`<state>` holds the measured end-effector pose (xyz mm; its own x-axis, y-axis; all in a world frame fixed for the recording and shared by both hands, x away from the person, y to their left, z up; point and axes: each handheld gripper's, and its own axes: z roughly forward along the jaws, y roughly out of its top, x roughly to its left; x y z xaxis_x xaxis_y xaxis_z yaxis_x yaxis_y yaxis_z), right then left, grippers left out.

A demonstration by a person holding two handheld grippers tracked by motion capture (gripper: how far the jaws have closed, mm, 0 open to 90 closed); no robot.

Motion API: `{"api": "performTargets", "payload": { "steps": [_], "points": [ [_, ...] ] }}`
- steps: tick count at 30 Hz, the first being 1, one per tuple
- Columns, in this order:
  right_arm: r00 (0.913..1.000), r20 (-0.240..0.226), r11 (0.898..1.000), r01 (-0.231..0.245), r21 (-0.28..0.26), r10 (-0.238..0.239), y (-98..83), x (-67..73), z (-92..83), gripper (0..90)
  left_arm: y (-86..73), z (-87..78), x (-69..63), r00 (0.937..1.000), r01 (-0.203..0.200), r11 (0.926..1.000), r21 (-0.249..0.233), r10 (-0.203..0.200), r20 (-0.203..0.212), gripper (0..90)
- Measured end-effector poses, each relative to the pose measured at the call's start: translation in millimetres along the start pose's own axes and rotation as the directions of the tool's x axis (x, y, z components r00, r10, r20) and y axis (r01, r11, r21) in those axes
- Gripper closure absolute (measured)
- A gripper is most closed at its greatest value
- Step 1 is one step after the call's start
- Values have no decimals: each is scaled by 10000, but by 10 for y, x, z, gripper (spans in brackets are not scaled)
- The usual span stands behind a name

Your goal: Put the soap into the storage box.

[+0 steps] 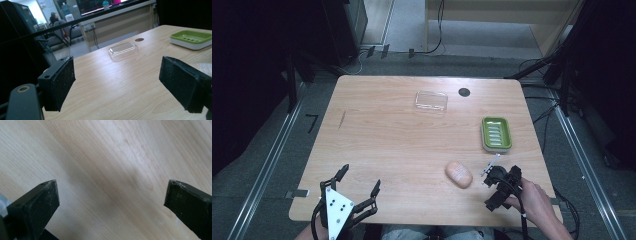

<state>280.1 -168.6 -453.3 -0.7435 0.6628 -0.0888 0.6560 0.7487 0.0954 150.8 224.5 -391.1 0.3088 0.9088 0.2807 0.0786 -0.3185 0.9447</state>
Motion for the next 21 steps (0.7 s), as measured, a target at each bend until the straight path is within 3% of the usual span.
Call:
{"api": "performTargets", "payload": {
  "steps": [5, 13, 21],
  "points": [
    [9997, 30, 9996, 247, -127, -247, 174, 50, -25, 0, -14, -53, 20, 9998, 44, 10000, 45, -43, -201, 138],
    [9976, -58, 9968, 693, -405, -696, 407, 129, -105, 0, -9, -49, 8, 9998, -69, 9999, 81, 70, -164, 139],
    [9948, -223, 9939, 977, -504, -989, 533, 179, -134, 0, -15, -57, 24, 9998, 41, 10000, 60, -40, -205, 139]
  ]
}}
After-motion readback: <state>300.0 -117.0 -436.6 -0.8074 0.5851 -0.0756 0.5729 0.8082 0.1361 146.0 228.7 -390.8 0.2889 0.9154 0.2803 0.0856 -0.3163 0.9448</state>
